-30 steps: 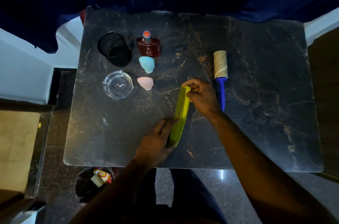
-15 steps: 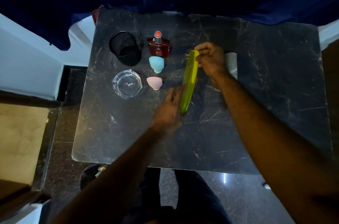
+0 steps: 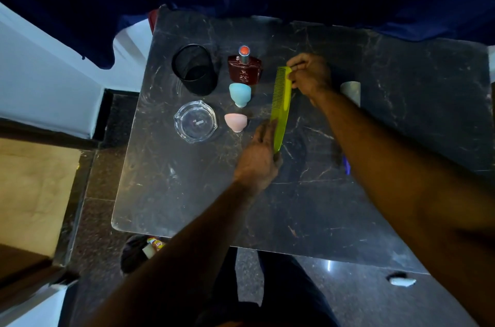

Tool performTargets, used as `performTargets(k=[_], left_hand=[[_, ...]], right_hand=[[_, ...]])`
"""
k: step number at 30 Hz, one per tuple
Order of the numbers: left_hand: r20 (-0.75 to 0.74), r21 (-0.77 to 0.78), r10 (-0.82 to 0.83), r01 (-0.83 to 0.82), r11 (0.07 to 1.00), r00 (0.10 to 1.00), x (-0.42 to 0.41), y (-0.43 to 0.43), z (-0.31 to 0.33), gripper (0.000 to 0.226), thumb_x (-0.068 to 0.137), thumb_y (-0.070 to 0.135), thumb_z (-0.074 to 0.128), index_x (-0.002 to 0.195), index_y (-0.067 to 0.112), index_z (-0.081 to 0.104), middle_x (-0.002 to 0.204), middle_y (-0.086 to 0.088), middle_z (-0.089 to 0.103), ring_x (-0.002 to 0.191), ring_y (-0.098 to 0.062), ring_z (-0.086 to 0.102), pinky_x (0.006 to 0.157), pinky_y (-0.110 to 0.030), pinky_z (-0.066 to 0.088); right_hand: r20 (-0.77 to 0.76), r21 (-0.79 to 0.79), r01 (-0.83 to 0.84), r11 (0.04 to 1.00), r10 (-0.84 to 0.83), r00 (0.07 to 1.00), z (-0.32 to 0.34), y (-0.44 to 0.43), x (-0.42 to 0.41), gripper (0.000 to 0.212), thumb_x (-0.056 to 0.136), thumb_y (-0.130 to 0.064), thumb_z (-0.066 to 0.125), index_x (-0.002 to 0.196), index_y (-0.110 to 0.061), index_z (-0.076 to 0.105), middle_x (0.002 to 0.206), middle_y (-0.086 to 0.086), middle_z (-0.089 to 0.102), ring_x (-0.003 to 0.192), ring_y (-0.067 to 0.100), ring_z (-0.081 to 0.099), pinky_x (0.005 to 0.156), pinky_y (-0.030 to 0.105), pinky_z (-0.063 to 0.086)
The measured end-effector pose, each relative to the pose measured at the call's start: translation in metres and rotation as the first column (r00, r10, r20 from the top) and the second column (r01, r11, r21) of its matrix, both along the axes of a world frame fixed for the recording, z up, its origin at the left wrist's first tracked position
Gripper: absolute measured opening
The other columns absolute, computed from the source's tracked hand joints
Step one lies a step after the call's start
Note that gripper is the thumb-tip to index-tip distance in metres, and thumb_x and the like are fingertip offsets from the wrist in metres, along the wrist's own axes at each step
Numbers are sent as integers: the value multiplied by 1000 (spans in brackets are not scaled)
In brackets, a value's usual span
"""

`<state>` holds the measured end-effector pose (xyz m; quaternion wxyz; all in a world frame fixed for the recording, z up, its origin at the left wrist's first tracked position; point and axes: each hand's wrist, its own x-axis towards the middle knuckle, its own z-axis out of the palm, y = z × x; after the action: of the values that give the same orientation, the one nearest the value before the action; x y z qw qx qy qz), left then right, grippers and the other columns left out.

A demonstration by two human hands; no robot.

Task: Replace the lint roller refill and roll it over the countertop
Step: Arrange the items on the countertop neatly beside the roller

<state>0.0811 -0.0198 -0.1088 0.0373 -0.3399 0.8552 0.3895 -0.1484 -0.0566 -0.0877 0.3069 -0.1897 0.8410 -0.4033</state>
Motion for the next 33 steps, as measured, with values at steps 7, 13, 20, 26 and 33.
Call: performTargets(k=[7, 13, 20, 26, 33], left_hand=[[6, -67, 74, -73, 995, 997, 3, 7, 5, 77, 98, 23, 62, 165, 20, 23, 171, -9, 25, 137, -32, 54, 105, -41, 51], [80, -124, 83, -73, 990, 993, 1, 9, 7, 73, 103, 27, 56, 166, 19, 19, 174, -4, 16, 133, -27, 57, 99, -42, 55], [107, -142, 107, -92, 986, 988, 0, 10, 1, 69, 102, 20, 56, 163, 16, 26, 173, -5, 19, 111, -33, 68, 89, -43, 57], [73, -163, 125, -112, 980, 989, 3, 16, -4, 65, 101, 17, 58, 160, 16, 32, 171, -1, 23, 99, -33, 71, 80, -44, 59], [65, -141, 130, -120, 983, 989, 3, 16, -5, 67, 99, 14, 59, 160, 16, 32, 172, 1, 20, 106, -35, 70, 87, -47, 58]], right_hand=[[-14, 81, -53, 995, 54, 998, -13, -17, 1, 27, 83, 11, 59, 92, -14, 67, 98, 16, 72, 82, 27, 71, 65, 36, 61], [-76, 122, -75, 990, 84, 994, -22, -23, -1, 28, 83, 11, 57, 99, -8, 70, 101, 14, 72, 98, 29, 70, 84, 44, 59], [-180, 149, -100, 984, 127, 976, -22, -24, 0, 28, 79, 5, 57, 93, -15, 72, 95, 8, 74, 90, 26, 71, 81, 44, 60], [-330, 184, -155, 971, 210, 920, -16, -22, 6, 27, 80, 4, 57, 96, -11, 72, 102, 9, 74, 98, 23, 68, 85, 34, 56], [-383, 196, -175, 965, 239, 892, -15, -19, 10, 23, 83, 4, 59, 97, -8, 71, 103, 10, 72, 98, 23, 67, 79, 25, 50]])
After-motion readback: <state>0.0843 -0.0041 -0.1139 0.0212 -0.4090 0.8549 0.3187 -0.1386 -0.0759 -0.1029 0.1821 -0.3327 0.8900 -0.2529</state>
